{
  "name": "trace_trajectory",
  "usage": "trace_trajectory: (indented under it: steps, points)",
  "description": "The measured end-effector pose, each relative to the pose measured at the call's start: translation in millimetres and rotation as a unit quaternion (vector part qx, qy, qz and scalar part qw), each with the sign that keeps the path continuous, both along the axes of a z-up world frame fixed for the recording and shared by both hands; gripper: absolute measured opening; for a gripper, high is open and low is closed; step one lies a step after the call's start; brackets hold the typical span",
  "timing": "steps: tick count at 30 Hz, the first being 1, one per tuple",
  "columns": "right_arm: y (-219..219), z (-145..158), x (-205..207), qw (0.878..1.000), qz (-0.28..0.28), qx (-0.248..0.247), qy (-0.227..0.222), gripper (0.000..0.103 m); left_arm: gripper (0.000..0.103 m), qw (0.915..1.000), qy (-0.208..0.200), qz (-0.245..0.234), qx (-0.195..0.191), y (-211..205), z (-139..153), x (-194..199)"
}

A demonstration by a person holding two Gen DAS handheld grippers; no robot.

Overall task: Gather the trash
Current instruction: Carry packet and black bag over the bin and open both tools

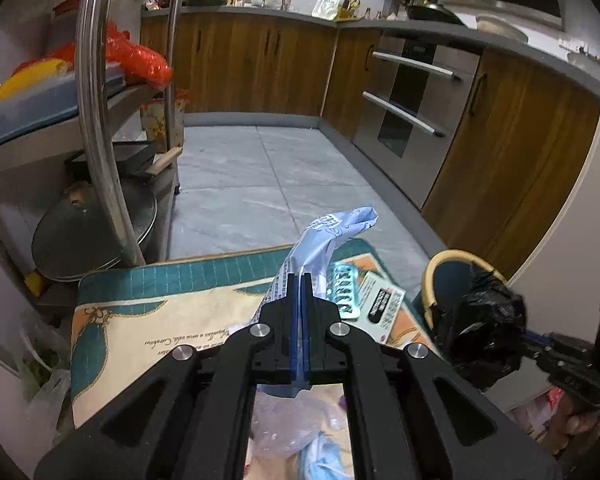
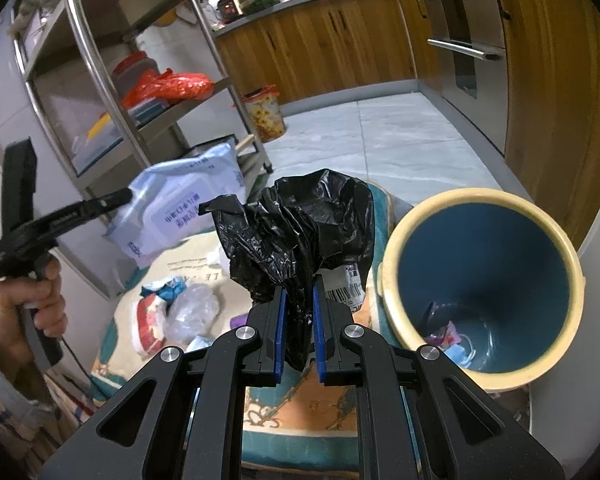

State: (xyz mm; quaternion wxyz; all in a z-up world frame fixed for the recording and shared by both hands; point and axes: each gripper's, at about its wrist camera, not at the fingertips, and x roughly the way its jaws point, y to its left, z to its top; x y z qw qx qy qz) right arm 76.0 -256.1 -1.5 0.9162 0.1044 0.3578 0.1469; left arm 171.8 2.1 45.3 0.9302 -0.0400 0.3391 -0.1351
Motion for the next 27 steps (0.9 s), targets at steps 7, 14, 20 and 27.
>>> trace_trajectory:
  steps: [7, 14, 20, 27]
  points:
    - [-10.2, 7.9, -3.4, 1.000, -0.015, -0.002, -0.010, 0.013, 0.001, 0.9991, -0.022, -0.030, -0.019, -17.7, 20.2, -8.9]
    - [-30.7, 12.6, -11.8, 0.998, -0.048, -0.019, -0.022, 0.013, 0.001, 0.9971, -0.010, -0.069, -0.030, -57.0, 15.9, -12.1]
    - [-68.3, 12.1, -22.3, 0.994, -0.103, -0.010, -0.025, 0.013, 0.001, 0.9939, 0.005, -0.103, -0.039, -102.7, 11.0, -9.9]
    - [-106.3, 8.9, -30.9, 0.986, -0.163, 0.004, -0.025, 0.013, 0.001, 0.9892, 0.029, -0.140, -0.029, -165.8, -6.7, -6.6]
